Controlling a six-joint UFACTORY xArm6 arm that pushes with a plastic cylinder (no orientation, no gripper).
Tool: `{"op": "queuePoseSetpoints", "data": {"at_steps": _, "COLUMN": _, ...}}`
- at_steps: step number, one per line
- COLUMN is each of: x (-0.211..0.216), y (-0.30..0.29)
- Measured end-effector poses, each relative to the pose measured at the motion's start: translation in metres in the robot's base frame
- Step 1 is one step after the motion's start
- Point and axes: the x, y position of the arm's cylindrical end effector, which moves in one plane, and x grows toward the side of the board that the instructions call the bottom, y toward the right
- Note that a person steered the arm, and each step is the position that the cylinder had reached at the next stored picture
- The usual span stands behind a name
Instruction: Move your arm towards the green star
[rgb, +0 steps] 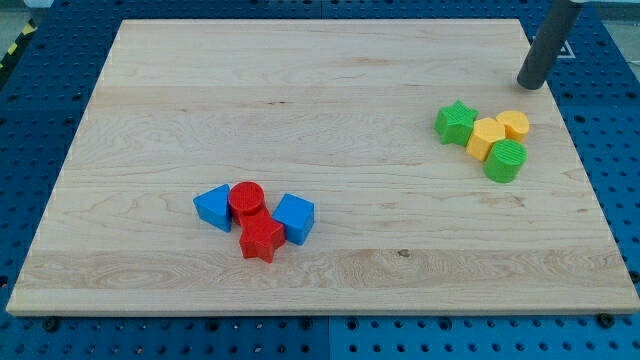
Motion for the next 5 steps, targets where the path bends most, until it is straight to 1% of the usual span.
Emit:
{"op": "queuePoseSetpoints", "data": {"at_steps": 3, "x": 0.001, "y": -0.007}}
{"op": "queuePoseSetpoints", "data": {"at_steps": 4, "x": 0.001, "y": -0.077}}
{"op": "queuePoseSetpoints", "data": {"at_steps": 5, "x": 0.001, "y": -0.177}}
